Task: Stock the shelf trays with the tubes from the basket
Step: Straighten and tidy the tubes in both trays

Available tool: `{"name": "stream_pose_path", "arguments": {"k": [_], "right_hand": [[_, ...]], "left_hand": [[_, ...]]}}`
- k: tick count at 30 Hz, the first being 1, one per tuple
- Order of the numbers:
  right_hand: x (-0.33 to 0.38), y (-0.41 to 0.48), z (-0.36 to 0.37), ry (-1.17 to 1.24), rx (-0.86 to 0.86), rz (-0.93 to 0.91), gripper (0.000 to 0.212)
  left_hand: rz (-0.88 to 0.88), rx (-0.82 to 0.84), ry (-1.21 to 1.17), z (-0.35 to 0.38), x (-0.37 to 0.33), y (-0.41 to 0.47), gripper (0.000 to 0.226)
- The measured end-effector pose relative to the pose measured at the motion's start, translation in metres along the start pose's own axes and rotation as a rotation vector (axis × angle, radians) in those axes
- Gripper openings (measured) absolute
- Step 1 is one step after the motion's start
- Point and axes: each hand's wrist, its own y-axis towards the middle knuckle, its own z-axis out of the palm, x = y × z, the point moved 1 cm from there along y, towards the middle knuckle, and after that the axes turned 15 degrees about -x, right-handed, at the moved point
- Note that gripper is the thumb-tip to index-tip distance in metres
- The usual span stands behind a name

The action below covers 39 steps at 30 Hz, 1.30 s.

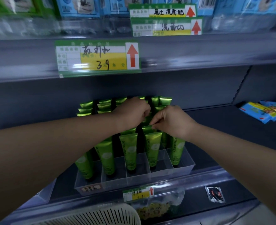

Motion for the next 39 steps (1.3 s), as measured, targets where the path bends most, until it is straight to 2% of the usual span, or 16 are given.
{"name": "stream_pose_path", "arguments": {"k": [8,15,20,27,34,39], "right_hand": [[0.001,0.000,-0.015,0.000,0.018,0.007,0.022],[-0.017,0.000,-0.052,0.063,-0.114,0.071,0.012],[-0.035,-0.011,-0.067,0.052,-0.120,0.110,0.009],[-0.053,-0.017,-0.062,-0.078,-0.116,0.124,0.017],[-0.060,-0.018,-0.050,-0.023,-0.104,0.167,0.013],[-0.061,-0.016,-0.045,0.039,-0.115,0.191,0.009]], "left_hand": [[0.015,0.008,0.013,-0.001,-0.001,0.000,0.017],[0.009,-0.001,-0.056,-0.009,-0.007,0.009,0.022],[0.041,-0.051,-0.094,-0.008,-0.024,0.020,0.022],[0.048,0.005,-0.083,0.006,-0.046,0.030,0.025],[0.058,0.099,-0.037,0.013,-0.054,0.040,0.027],[0.072,0.089,-0.024,0.020,-0.054,0.040,0.025]]}}
